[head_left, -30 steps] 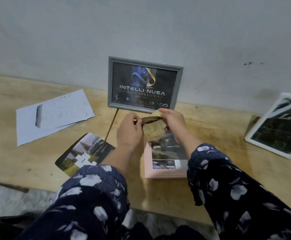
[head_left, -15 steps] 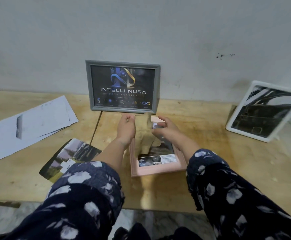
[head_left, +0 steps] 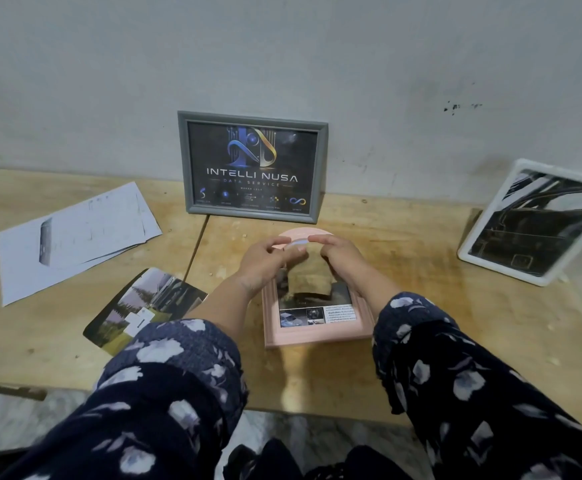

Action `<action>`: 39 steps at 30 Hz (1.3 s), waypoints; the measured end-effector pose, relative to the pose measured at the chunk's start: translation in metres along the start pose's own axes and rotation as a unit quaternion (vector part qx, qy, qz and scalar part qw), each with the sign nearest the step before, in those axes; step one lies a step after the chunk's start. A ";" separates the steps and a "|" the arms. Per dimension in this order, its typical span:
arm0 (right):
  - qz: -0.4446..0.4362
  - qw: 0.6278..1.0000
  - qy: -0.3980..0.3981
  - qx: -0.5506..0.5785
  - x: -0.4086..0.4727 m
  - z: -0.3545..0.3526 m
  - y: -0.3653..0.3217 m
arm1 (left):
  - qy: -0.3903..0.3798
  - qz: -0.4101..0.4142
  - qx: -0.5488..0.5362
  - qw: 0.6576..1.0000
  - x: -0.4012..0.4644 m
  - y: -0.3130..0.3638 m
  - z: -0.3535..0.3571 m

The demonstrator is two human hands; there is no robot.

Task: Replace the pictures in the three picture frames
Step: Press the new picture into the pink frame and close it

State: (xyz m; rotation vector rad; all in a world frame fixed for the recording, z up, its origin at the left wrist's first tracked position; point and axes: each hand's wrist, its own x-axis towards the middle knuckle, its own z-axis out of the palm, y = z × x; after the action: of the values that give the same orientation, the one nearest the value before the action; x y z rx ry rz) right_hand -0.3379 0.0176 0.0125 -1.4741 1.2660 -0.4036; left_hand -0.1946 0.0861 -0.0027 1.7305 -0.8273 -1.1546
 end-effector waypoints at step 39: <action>-0.208 0.835 0.064 -0.506 0.069 0.065 0.017 | 0.023 0.217 0.512 0.831 -0.049 -0.126 -0.018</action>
State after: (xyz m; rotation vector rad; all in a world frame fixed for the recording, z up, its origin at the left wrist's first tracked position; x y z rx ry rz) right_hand -0.2693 -0.0056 -0.0504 -2.6918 1.3146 -0.0752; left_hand -0.1875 0.1844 -0.0968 2.1693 -1.9184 -0.3060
